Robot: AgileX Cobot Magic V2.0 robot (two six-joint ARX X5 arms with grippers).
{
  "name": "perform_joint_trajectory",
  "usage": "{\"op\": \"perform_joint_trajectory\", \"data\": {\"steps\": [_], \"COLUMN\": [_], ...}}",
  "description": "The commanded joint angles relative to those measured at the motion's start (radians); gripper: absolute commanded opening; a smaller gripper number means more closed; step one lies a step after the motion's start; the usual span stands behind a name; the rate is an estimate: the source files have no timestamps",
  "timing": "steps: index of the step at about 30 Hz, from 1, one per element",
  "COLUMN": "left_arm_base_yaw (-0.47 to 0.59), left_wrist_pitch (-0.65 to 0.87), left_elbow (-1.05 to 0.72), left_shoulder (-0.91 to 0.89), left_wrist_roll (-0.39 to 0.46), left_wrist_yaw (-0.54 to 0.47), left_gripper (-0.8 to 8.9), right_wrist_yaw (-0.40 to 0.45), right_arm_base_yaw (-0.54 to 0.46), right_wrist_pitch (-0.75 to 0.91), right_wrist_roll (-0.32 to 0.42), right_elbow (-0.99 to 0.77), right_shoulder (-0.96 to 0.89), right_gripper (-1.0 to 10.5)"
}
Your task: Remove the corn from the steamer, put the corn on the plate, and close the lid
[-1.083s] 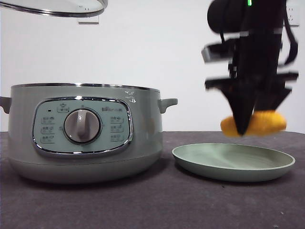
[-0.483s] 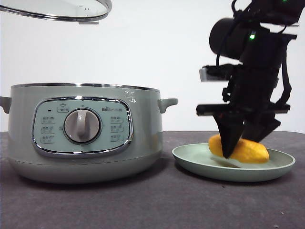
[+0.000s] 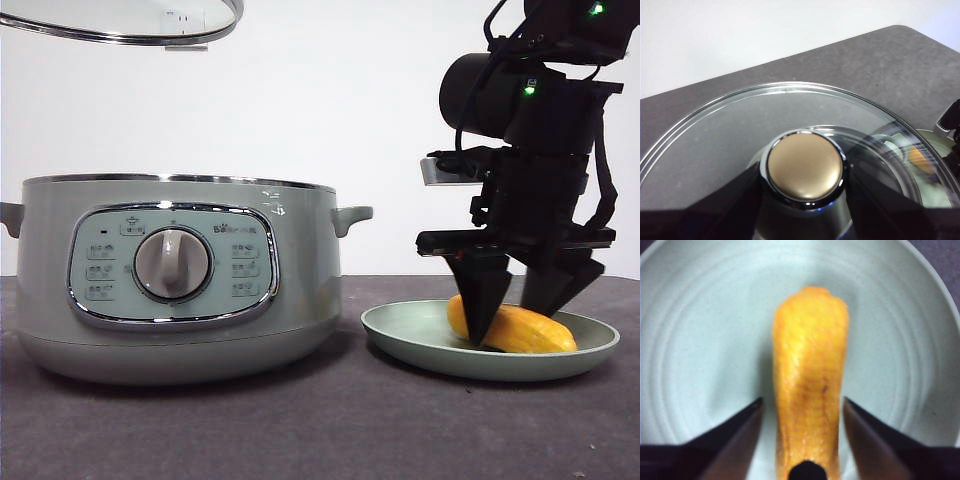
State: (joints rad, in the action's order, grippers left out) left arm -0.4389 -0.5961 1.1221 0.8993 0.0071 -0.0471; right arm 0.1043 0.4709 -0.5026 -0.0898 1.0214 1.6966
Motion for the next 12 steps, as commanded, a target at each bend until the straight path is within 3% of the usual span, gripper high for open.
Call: {"op": "perform_joint_trajectory", "data": {"steps": [1, 12], "left_arm_base_yaw": [0.000, -0.003], "left_wrist_pitch": [0.062, 0.139], "left_elbow": [0.014, 0.014], "left_shoulder": [0.005, 0.185], "left_wrist_roll": [-0.008, -0.037], "left_wrist_yaw": [0.007, 0.090], "left_gripper": [-0.09, -0.09], "right_wrist_yaw": [-0.001, 0.000], "right_arm_base_yaw": [0.000, 0.001], "right_wrist_pitch": [-0.005, -0.058], "right_wrist_roll": [-0.018, -0.025], "right_elbow": [-0.007, -0.007], "right_shoulder": [-0.008, -0.240], "right_gripper": [4.5, 4.4]}}
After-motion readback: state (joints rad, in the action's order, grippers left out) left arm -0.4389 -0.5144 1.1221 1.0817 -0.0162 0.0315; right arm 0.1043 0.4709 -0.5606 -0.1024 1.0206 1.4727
